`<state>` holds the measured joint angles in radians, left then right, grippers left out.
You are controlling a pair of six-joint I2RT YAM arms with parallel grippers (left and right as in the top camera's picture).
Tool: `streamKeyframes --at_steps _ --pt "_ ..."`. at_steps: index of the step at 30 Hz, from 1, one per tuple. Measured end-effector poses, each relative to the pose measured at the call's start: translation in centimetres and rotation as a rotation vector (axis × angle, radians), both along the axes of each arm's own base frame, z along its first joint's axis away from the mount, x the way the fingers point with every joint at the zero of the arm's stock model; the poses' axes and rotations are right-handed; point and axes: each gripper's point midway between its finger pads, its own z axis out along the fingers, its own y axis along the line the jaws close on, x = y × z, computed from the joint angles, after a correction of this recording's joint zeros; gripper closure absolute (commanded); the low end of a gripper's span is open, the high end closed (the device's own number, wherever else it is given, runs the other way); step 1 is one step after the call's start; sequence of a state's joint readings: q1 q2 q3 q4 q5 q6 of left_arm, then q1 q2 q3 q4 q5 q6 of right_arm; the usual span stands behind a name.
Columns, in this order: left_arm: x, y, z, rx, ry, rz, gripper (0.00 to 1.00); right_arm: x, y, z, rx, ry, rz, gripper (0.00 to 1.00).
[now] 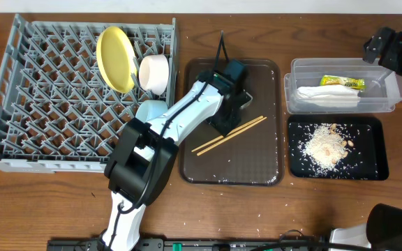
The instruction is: Sort waste into correct bins and load items into the dishwasher
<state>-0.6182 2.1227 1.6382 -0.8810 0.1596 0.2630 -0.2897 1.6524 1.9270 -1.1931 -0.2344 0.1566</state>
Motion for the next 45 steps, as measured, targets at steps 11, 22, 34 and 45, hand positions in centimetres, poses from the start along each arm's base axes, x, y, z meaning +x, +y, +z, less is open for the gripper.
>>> streamKeyframes --at_steps 11,22,34,45 --pt "0.1 0.0 -0.6 -0.004 -0.012 -0.026 0.45 0.0 0.0 0.0 0.000 0.000 0.000 0.01" --pt "0.0 0.0 -1.4 -0.008 -0.019 -0.027 0.45 0.0 0.0 0.0 0.000 0.000 0.000 0.01" --pt "-0.7 0.7 -3.0 0.025 0.011 -0.051 0.46 0.0 0.0 0.0 0.000 0.000 0.000 0.01" --pt "-0.7 0.7 -3.0 0.026 0.011 -0.055 0.93 0.0 0.0 0.0 0.000 0.000 0.000 0.01"
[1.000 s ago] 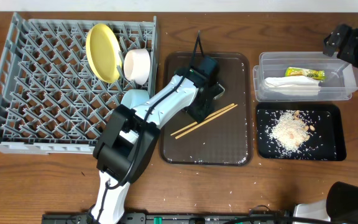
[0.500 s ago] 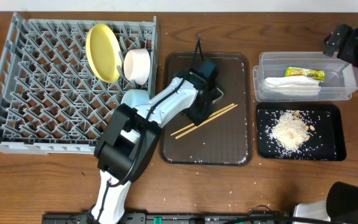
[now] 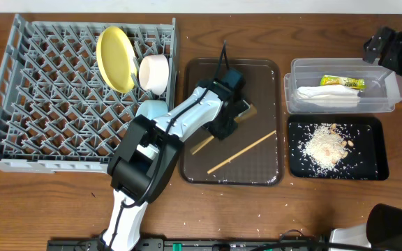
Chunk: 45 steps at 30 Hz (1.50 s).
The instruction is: Sort waste into correct bins and load items into the dishwasher
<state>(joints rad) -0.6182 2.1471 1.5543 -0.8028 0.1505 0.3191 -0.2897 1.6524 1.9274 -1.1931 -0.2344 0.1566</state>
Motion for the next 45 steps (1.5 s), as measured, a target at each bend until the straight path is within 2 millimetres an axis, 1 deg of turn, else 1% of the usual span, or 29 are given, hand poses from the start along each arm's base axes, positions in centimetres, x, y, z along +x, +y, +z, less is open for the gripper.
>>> streamKeyframes --at_steps 7,9,10,11,13,14,16,18,20,22,26,30,32,34,36,37,41,45 --pt "0.0 0.0 0.1 -0.002 0.003 0.027 0.93 0.0 0.0 0.0 0.000 0.000 0.000 0.01" --pt "0.1 -0.1 0.7 -0.009 -0.005 0.047 0.92 0.0 0.0 0.0 0.000 0.000 0.000 0.01" --pt "0.2 -0.2 1.3 -0.019 -0.017 0.059 0.93 0.0 0.0 0.0 0.000 0.000 0.000 0.01" --pt "0.4 -0.3 2.1 -0.031 -0.030 0.069 0.93 0.0 0.0 0.0 0.000 0.000 0.000 0.01" --pt "0.7 -0.5 4.4 -0.067 -0.072 0.088 0.93 0.0 0.0 0.0 0.000 0.000 0.000 0.01" --pt "0.9 -0.6 5.9 -0.089 -0.098 0.096 0.92 0.0 0.0 0.0 0.000 0.000 0.000 0.01" --pt "1.1 -0.8 9.3 -0.138 -0.157 0.112 0.93 0.0 0.0 0.0 0.000 0.000 0.000 0.01" --pt "1.0 -0.4 12.6 -0.171 -0.208 0.130 0.93 0.0 0.0 0.0 0.000 0.000 0.000 0.01" --pt "0.6 0.5 15.4 -0.187 -0.250 0.155 0.93 0.0 0.0 0.0 0.000 0.000 0.000 0.01" --pt "0.0 2.0 17.8 -0.188 -0.283 0.194 0.92 0.0 0.0 0.0 0.000 0.000 0.000 0.01" --pt "-0.9 6.0 20.8 -0.161 -0.319 0.305 0.92 0.0 0.0 0.0 0.000 0.000 0.000 0.01" --pt "-1.6 11.2 22.6 -0.107 -0.337 0.468 0.92 0.0 0.0 0.0 0.000 0.000 0.000 0.01" --pt "-1.5 13.5 22.9 -0.080 -0.338 0.543 0.92 0.0 0.0 0.0 0.000 0.000 0.000 0.01" --pt "-1.1 15.6 22.8 -0.059 -0.338 0.611 0.92 0.0 0.0 0.0 0.000 0.000 0.000 0.01" --pt "-0.7 17.7 22.0 -0.032 -0.329 0.683 0.92 0.0 0.0 0.0 0.000 0.000 0.000 0.01" --pt "-0.6 18.4 21.6 -0.020 -0.323 0.703 0.92 0.0 0.0 0.0 0.000 0.000 0.000 0.01" --pt "0.1 21.5 18.4 0.023 -0.283 0.820 0.92 0.0 0.0 0.0 0.000 0.000 0.000 0.01" --pt "0.8 23.8 15.1 0.061 -0.242 0.875 0.92 0.0 0.0 0.0 0.000 0.000 0.000 0.01"
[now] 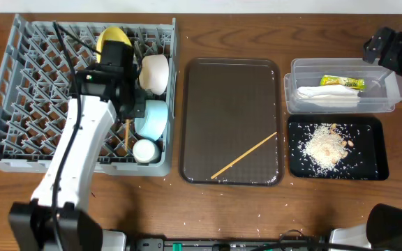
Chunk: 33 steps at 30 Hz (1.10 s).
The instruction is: Sort waste into correct bins and load items into the dishwasher
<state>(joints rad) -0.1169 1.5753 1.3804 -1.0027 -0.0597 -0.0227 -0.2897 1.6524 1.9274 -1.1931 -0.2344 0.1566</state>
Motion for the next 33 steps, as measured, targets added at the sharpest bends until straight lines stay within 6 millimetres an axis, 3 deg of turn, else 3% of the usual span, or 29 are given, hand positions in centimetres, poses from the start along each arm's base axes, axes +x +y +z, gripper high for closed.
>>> streamKeyframes --at_steps 8,12,16,27,31,33 --pt "1.0 2.0 -3.5 0.057 0.058 -0.028 0.90 0.0 0.0 0.0 0.000 0.000 0.000 0.01" --pt "1.1 2.5 -5.0 0.084 0.107 -0.042 0.65 0.0 0.0 0.0 0.000 0.000 0.000 0.01" --pt "1.0 2.8 -5.6 0.102 0.123 -0.038 0.60 0.0 0.0 0.0 0.000 0.000 0.000 0.01" --pt "0.9 2.7 -4.9 0.097 0.105 -0.034 0.60 0.0 0.0 0.0 0.000 0.000 0.000 0.01" --pt "1.1 0.8 -2.0 0.025 0.008 -0.070 0.60 0.0 0.0 0.0 0.000 0.001 0.000 0.01" --pt "1.0 -1.2 -0.1 -0.022 -0.053 -0.117 0.60 0.0 0.0 0.0 0.000 0.000 0.000 0.01"
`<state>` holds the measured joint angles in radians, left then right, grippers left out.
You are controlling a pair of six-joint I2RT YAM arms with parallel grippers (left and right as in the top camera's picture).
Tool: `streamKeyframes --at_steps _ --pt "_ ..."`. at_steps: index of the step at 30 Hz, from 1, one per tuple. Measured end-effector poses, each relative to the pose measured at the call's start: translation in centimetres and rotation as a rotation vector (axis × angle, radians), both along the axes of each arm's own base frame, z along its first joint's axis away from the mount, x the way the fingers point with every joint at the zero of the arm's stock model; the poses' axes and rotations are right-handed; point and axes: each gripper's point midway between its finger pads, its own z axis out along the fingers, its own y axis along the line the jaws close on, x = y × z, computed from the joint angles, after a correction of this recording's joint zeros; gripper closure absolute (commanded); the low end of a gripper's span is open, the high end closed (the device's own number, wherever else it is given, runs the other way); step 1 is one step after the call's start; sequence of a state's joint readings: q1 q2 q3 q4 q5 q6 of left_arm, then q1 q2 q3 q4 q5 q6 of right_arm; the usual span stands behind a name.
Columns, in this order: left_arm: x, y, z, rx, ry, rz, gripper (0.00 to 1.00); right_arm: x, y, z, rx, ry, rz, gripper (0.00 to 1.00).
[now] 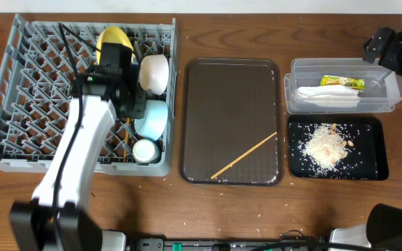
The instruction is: Sort waste into correct bins and load items into the dishwasher
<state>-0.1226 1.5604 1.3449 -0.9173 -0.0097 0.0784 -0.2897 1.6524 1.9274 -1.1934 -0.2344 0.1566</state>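
My left arm reaches over the grey dishwasher rack [26, 104], and the left gripper [132, 106] hangs next to the blue cup [152, 120]. Its black fingers look spread, and they hold nothing that I can see. One wooden chopstick [126, 137] lies in the rack just below the gripper. A second chopstick [244, 155] lies slantwise on the brown tray [232, 90]. The right arm [391, 47] sits at the far right corner, and its fingers are hidden.
The rack also holds a yellow plate [110, 33], a white bowl [153, 73] and a small white cup [144, 150]. At the right, a clear bin [389, 94] holds a green wrapper [342, 82] and white napkins. In front of it is a black tray [368, 164] with food scraps.
The left arm has barely shifted over the rack. The gripper's black fingers now spread wider towards the blue cup, and the chopstick lies a little lower in the rack.
The left gripper was down on two chopsticks on the brown tray. Then it was over one of them while the other lay lower on the tray. Later it held one chopstick over the rack. Now that chopstick rests in the rack.
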Motion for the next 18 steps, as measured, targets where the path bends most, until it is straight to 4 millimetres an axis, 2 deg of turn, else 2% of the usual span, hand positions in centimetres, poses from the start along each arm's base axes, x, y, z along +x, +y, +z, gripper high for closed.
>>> streamKeyframes --at_steps 2,4,8,12,15,17,18 --pt "-0.3 -2.7 1.9 -0.047 -0.052 -0.072 0.60 0.0 0.0 0.0 0.000 0.000 0.000 0.01" --pt "-0.7 -5.0 2.8 -0.072 -0.072 -0.137 0.60 0.0 0.0 0.0 0.000 0.001 0.000 0.01" --pt "-2.3 -10.6 2.4 -0.100 -0.054 -0.296 0.59 0.0 0.0 0.0 0.000 0.001 0.000 0.01" --pt "-4.1 -16.0 1.2 -0.110 -0.030 -0.451 0.58 0.0 0.0 0.0 0.000 0.000 0.000 0.01" --pt "-5.3 -19.7 -0.4 -0.112 -0.003 -0.551 0.56 0.0 0.0 0.0 0.000 0.000 0.000 0.01" --pt "-5.9 -21.5 -2.0 -0.104 0.027 -0.595 0.55 0.0 0.0 0.0 0.000 0.000 0.000 0.01" --pt "-6.4 -22.6 -3.4 -0.096 0.058 -0.623 0.52 0.0 0.0 0.0 0.000 0.000 0.000 0.01"
